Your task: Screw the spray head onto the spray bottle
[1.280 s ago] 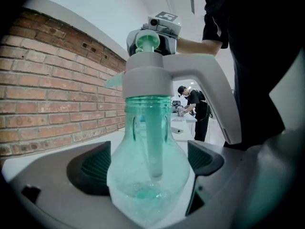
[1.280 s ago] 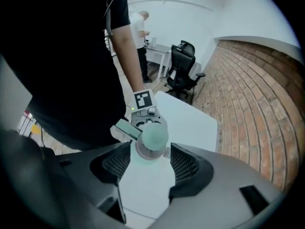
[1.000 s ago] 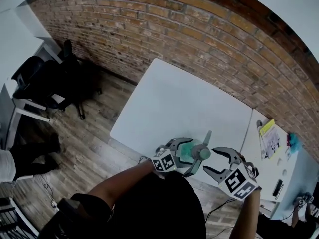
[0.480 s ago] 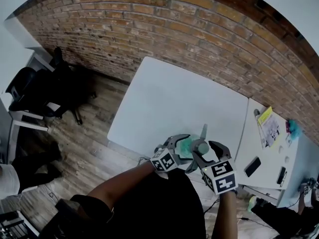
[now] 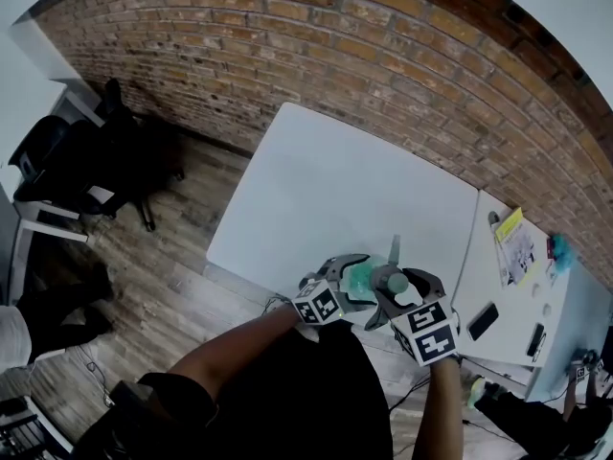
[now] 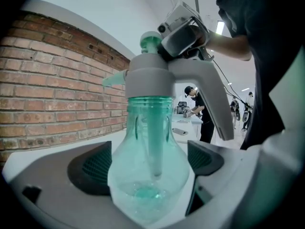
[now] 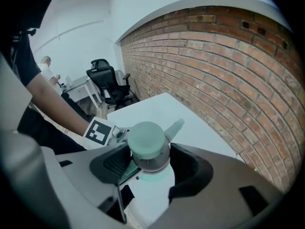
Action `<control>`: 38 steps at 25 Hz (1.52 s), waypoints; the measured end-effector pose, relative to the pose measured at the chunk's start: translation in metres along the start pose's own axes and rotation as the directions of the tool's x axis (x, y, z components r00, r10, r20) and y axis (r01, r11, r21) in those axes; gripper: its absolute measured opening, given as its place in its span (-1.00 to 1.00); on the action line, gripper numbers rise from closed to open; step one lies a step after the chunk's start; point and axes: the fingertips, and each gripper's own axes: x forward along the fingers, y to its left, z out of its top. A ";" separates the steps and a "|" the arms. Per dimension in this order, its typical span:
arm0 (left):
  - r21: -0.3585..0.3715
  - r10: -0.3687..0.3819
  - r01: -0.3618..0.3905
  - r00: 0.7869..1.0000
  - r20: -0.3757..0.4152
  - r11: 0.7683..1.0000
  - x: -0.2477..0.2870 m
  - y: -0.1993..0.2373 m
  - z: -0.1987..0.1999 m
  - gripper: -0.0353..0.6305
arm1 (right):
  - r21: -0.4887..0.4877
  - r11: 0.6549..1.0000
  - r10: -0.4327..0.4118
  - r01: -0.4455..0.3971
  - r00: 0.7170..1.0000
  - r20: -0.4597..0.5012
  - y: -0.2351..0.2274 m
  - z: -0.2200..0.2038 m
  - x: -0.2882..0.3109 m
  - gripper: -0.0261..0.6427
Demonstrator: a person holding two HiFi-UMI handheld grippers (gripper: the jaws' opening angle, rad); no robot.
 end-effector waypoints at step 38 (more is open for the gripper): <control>-0.006 0.056 -0.056 0.998 0.008 0.998 -0.001 0.000 -0.003 0.58 | -0.764 0.399 0.356 -0.507 0.853 -0.381 0.019 -0.013 0.005 -0.14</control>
